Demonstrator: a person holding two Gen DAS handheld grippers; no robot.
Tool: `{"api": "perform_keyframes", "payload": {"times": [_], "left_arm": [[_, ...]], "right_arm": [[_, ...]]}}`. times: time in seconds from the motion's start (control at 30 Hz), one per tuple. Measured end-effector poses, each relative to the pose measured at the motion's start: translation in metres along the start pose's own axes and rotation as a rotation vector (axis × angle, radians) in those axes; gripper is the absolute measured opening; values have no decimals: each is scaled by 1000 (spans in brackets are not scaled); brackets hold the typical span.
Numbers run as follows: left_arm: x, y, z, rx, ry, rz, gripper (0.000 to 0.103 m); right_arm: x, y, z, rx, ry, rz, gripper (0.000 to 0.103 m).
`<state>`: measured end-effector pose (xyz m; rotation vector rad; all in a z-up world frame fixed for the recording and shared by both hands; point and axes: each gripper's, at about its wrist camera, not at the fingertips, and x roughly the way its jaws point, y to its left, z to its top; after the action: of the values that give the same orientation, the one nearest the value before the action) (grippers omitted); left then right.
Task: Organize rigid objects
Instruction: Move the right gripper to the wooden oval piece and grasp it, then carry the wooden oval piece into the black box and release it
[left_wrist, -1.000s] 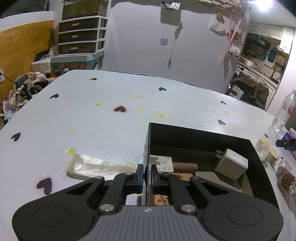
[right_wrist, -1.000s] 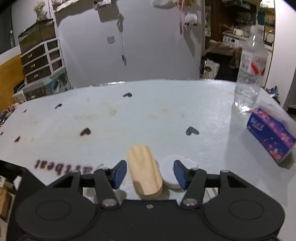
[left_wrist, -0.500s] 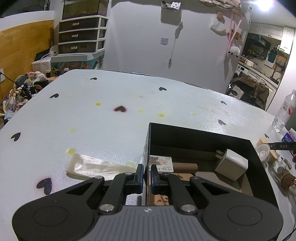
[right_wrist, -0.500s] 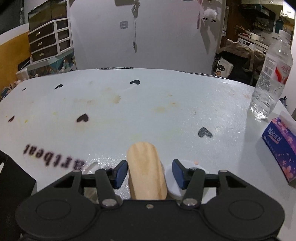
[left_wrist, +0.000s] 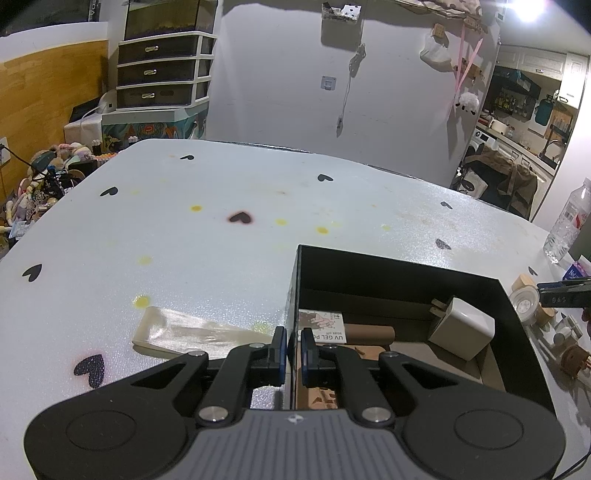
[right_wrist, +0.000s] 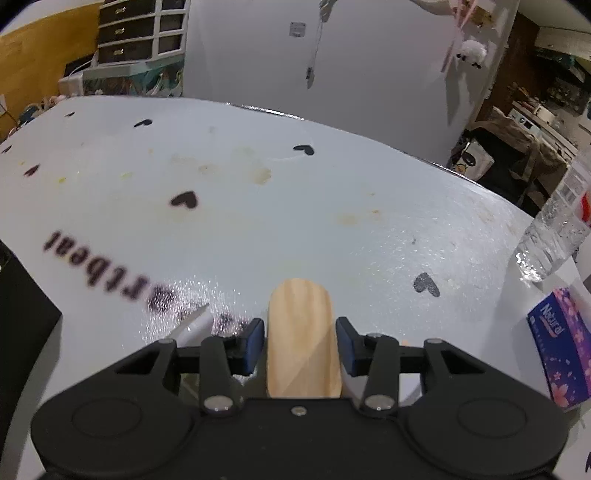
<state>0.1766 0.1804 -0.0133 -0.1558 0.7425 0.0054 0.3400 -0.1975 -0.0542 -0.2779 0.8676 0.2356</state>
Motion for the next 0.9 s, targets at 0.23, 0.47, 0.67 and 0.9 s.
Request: {"api": "perform_keyframes", "payload": {"times": [0.23,0.47,0.67,0.9], "left_arm": [[0,0,0,-1,0,-1,7],[0,0,1,3,1,2,7],[0,0,1,-2,1,-1,7],[2,-1,3,-3,7,-6,7]], "right_arm": [[-11,-8,-1,61,-36,1,41],[-88,28,16,-48,-250,126,41],[-128,105,23,-344,-301,391,41],[-115,195,11,-639,-116,619,41]]}}
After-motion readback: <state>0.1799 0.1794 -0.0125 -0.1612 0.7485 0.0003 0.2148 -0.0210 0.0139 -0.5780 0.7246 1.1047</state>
